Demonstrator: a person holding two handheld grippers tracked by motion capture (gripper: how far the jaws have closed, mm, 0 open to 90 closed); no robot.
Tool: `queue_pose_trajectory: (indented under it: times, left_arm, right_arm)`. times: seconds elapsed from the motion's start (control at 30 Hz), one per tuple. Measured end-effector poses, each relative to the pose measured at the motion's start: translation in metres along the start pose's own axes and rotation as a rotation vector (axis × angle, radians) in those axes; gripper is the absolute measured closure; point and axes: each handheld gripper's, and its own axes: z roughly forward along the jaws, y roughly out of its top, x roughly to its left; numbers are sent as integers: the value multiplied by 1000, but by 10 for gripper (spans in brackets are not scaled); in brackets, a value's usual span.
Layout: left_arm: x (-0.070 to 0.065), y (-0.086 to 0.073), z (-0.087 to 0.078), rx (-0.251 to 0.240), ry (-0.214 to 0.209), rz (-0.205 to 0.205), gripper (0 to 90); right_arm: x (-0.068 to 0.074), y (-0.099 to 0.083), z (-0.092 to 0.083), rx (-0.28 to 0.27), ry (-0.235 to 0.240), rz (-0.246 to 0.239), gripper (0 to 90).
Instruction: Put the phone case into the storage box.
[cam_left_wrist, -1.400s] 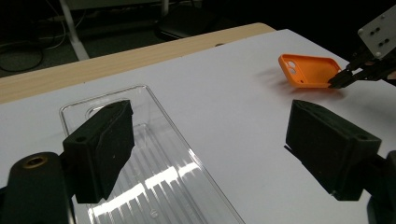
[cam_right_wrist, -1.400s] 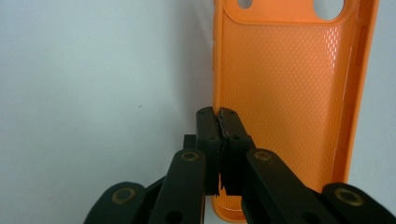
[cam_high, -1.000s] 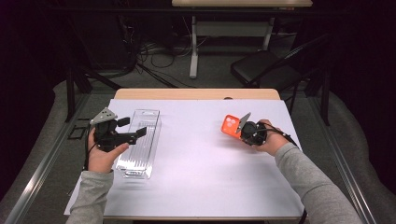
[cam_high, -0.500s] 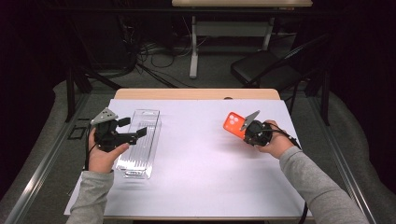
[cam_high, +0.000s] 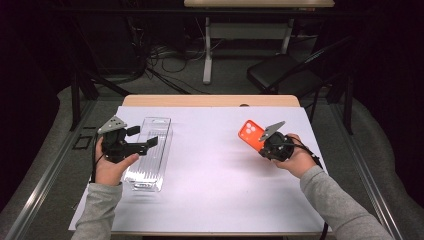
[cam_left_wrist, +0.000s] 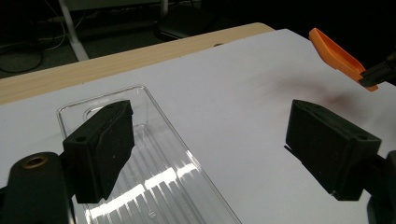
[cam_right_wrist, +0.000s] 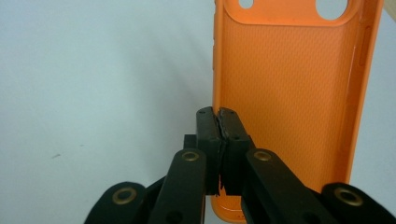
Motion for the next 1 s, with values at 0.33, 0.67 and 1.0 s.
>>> queue_pose_trajectory:
  times: [0.33, 0.67, 1.0]
  left_arm:
    - [-1, 1, 0, 0, -2, 6, 155]
    - [-3, 1, 1, 3, -6, 5, 154]
    - [-7, 1, 3, 2, -7, 11, 158]
  right_arm:
    - [10, 2, -9, -57, 5, 49, 891]
    - [29, -2, -12, -110, -5, 118, 893]
    - [51, -6, -15, -205, -34, 181, 893]
